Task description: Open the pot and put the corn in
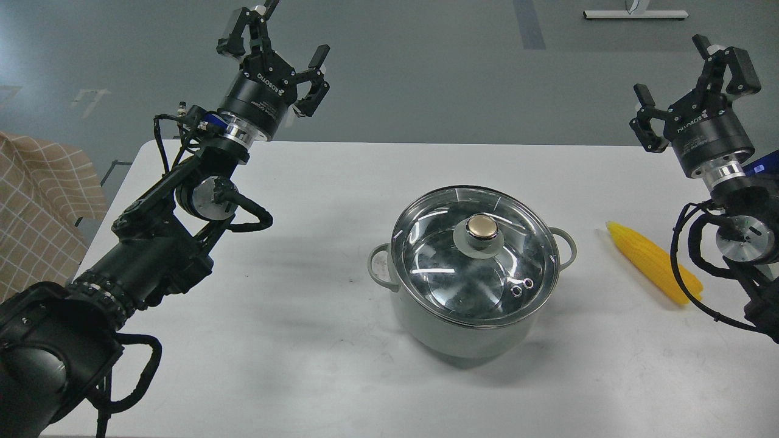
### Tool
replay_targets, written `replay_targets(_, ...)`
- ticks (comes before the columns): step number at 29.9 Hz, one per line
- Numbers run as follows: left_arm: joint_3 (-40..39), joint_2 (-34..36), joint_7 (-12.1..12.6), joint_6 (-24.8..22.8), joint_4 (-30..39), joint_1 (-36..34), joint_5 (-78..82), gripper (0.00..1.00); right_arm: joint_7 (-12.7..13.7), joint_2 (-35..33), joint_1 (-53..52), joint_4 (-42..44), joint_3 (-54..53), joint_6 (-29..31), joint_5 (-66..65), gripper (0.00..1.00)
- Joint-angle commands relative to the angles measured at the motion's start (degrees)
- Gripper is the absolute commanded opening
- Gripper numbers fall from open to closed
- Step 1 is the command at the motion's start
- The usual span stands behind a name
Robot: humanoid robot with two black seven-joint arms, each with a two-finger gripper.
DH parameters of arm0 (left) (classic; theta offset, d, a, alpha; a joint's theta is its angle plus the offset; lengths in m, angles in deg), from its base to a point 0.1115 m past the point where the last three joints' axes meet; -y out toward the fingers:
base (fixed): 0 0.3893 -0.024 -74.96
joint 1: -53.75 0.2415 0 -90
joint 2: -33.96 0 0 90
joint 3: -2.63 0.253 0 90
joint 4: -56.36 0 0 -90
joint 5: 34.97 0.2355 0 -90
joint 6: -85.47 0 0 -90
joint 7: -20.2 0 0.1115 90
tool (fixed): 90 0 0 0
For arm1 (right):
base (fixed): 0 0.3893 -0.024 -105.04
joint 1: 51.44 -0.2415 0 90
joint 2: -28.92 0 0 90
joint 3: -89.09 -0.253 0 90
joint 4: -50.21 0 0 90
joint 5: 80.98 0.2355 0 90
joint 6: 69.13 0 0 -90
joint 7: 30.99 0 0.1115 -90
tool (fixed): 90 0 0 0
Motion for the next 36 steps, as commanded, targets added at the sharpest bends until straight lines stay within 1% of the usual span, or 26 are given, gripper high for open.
replay_targets(1, 0.2, -0.2, 0.2, 0.4, -0.1, 0.1, 0.7, 0.98, 0.0, -0.1, 0.5, 0.1, 0.1, 0.2, -0.1, 1.0)
replay_targets(3, 0.2, -0.3, -0.2, 0.5, -0.1, 0.4, 1.0, 0.98, 0.0, -0.1, 0.7, 0.1, 0.1, 0.3, -0.1, 1.0)
replay_targets(10, 0.2, -0.4, -0.2, -0.5, 0.2, 0.9, 1.1, 0.98, 0.0, -0.1, 1.0, 0.1, 0.3, 1.4, -0.3, 1.0)
replay_targets(19, 0.2, -1.0, 0.0, -0.2, 0.3, 0.9, 1.2, 0.98, 0.0, -0.1, 1.1, 0.7, 0.4, 1.4, -0.3, 1.0)
replay_targets(21, 0.2, -1.3, 0.5, -0.2, 0.5, 1.0, 1.2, 0.98, 0.0, 0.0, 1.1, 0.9, 0.4, 1.4, -0.3, 1.0)
replay_targets(23, 0.2, -1.1, 2.2, -0.5, 0.9, 1.0, 1.1, 0.98, 0.0, -0.1, 1.1, 0.9, 0.5, 1.4, -0.3, 1.0)
replay_targets(25, 0.2, -1.1, 3.4, -0.5, 1.0, 1.0, 1.1, 0.98, 0.0, -0.1, 1.1, 0.9, 0.5, 1.4, -0.3, 1.0)
replay_targets(30, 0.2, -0.3, 3.2, -0.5, 1.1, -0.2, 2.0, 0.98, 0.0, -0.1, 1.0, 0.8, 0.6, 1.4, -0.3, 1.0)
replay_targets(31, 0.2, 0.3, 3.2, -0.5, 2.3, -1.1, 5.3, 0.98, 0.0, -0.1, 1.0, 0.8, 0.6, 1.4, -0.3, 1.0)
replay_targets(32, 0.2, 0.4, 3.2, -0.5, 2.3, -1.1, 5.4, 0.98, 0.0, -0.1, 1.0, 0.8, 0.6, 1.4, -0.3, 1.0)
replay_targets(35, 0.1, 3.8, 3.2, -0.5, 9.8, -1.8, 17.6, 0.98, 0.0, -0.4, 1.1, 0.7, 0.6, 1.4, -0.3, 1.0)
replay_targets(36, 0.0, 5.2, 3.3, -0.5, 14.4, -1.8, 22.1, 0.98, 0.0, -0.5, 1.1, 0.7, 0.6, 1.4, -0.3, 1.0)
